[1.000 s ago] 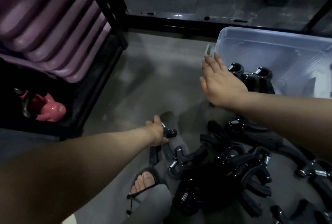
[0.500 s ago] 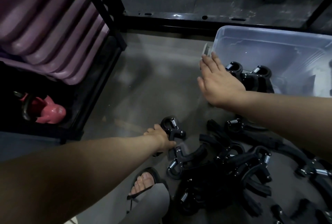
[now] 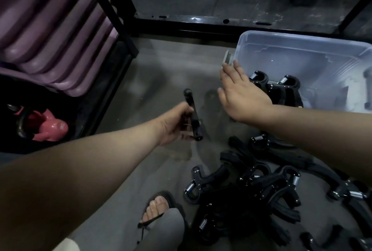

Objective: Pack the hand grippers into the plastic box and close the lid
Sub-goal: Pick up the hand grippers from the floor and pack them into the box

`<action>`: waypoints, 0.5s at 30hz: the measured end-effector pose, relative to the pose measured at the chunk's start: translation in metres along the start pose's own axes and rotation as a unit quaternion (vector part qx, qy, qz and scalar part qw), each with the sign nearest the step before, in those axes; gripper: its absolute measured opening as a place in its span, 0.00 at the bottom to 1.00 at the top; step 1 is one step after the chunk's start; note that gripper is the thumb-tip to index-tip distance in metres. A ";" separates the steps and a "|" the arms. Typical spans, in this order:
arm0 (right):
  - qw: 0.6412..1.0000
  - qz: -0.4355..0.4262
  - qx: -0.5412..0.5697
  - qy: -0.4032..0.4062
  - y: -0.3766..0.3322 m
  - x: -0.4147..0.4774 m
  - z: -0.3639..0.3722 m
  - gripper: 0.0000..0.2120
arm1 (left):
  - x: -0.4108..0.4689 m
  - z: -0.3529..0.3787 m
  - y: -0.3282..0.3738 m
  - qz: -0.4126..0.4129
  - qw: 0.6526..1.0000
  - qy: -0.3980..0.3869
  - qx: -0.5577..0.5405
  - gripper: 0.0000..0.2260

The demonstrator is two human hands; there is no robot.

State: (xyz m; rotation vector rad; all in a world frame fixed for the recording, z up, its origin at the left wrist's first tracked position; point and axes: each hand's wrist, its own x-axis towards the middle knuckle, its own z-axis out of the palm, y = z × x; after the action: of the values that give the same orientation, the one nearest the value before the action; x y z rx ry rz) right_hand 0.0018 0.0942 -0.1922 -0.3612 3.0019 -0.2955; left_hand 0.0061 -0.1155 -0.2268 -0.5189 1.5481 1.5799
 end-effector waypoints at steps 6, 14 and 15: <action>0.999 0.003 0.049 -0.003 0.005 0.003 0.001 0.29 | -0.001 0.005 0.044 0.016 0.977 -0.137 -0.163 0.30; 0.949 0.028 0.315 0.008 0.011 0.003 -0.013 0.21 | -0.003 0.018 0.087 0.131 0.963 -0.174 -0.158 0.33; 0.927 0.030 0.373 0.017 0.011 0.002 -0.020 0.18 | -0.002 0.023 0.092 0.147 0.964 -0.161 -0.151 0.32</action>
State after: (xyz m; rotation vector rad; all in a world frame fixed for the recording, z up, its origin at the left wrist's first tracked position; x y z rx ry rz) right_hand -0.0054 0.1073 -0.1749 -0.1790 2.6436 -1.3730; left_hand -0.0597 -0.0828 -0.1661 -0.1803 1.1814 2.0331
